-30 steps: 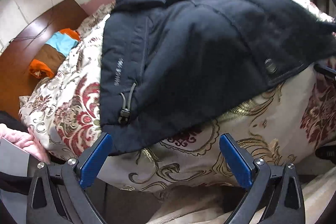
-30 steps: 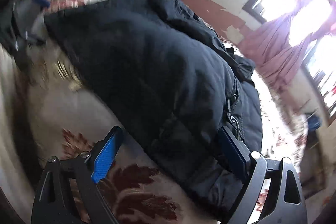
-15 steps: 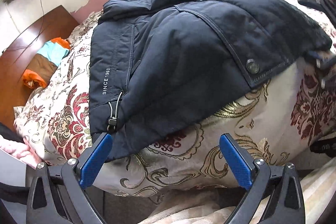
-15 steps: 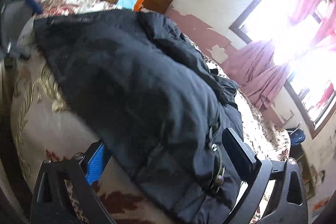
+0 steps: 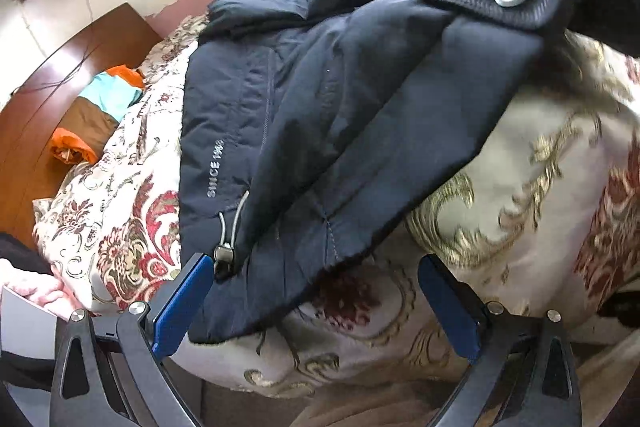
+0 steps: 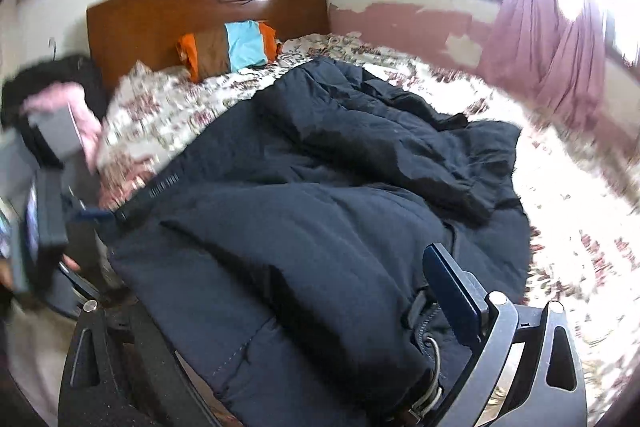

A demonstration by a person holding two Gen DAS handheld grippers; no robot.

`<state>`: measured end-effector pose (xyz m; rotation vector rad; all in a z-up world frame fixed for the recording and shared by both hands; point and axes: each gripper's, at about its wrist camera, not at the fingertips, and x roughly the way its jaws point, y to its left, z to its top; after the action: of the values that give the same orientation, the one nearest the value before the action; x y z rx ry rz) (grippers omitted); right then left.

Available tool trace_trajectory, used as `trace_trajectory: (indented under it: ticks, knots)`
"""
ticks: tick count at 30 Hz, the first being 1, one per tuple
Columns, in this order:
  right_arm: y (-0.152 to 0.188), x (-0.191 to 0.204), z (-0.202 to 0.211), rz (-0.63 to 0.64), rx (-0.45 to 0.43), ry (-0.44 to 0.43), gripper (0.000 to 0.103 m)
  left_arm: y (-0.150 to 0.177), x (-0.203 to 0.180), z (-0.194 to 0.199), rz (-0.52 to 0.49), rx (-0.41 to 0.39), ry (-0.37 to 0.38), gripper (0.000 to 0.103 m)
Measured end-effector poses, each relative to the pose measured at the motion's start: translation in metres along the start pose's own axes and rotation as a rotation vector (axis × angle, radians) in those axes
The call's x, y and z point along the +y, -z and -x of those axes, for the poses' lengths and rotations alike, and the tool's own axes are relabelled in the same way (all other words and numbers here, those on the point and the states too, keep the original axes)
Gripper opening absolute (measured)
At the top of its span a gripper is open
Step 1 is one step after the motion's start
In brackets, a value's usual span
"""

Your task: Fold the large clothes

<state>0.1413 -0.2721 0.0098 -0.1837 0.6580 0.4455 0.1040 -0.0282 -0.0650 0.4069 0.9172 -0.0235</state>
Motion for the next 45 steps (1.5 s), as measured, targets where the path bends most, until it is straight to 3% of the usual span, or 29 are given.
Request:
trace_trajectory:
  ticks: [4,9,12,17,22,25,31,38,41,44,45]
  knots:
    - [-0.003,-0.005,-0.007,-0.049,0.004,-0.044,0.097,-0.006,0.008,-0.003,0.044,-0.013,-0.018,0.103]
    - [-0.003,-0.004,-0.010,-0.043,-0.003,-0.053,0.097,-0.008,0.021,-0.021,0.096,0.068,-0.046,0.103]
    - [-0.001,-0.004,-0.010,-0.052,-0.007,-0.064,0.097,-0.008,0.028,-0.023,0.128,0.083,-0.056,0.092]
    - [0.001,-0.006,-0.008,-0.063,-0.009,-0.072,0.097,-0.009,0.034,-0.010,0.175,0.022,-0.086,0.084]
    - [0.003,-0.006,-0.005,-0.063,-0.010,-0.064,0.097,-0.012,0.034,-0.005,0.182,-0.021,-0.085,0.065]
    - [0.005,-0.005,-0.003,-0.061,-0.009,-0.052,0.097,-0.015,0.034,-0.006,0.187,-0.014,-0.092,0.063]
    - [0.020,0.004,0.004,-0.015,-0.018,0.034,0.097,-0.020,0.042,-0.013,0.253,0.004,-0.075,0.047]
    - [0.069,0.035,0.017,0.187,-0.070,0.313,0.096,-0.026,0.044,-0.001,0.247,-0.080,-0.092,0.036]
    - [0.082,0.041,0.016,0.232,-0.081,0.382,0.090,-0.031,0.045,0.004,0.243,-0.125,-0.105,0.030]
    - [0.083,0.037,0.018,0.175,-0.079,0.333,0.064,-0.034,0.042,0.008,0.233,-0.162,-0.123,0.025]
    - [0.082,0.037,0.019,0.156,-0.078,0.308,0.049,-0.035,0.042,0.010,0.240,-0.171,-0.118,0.024]
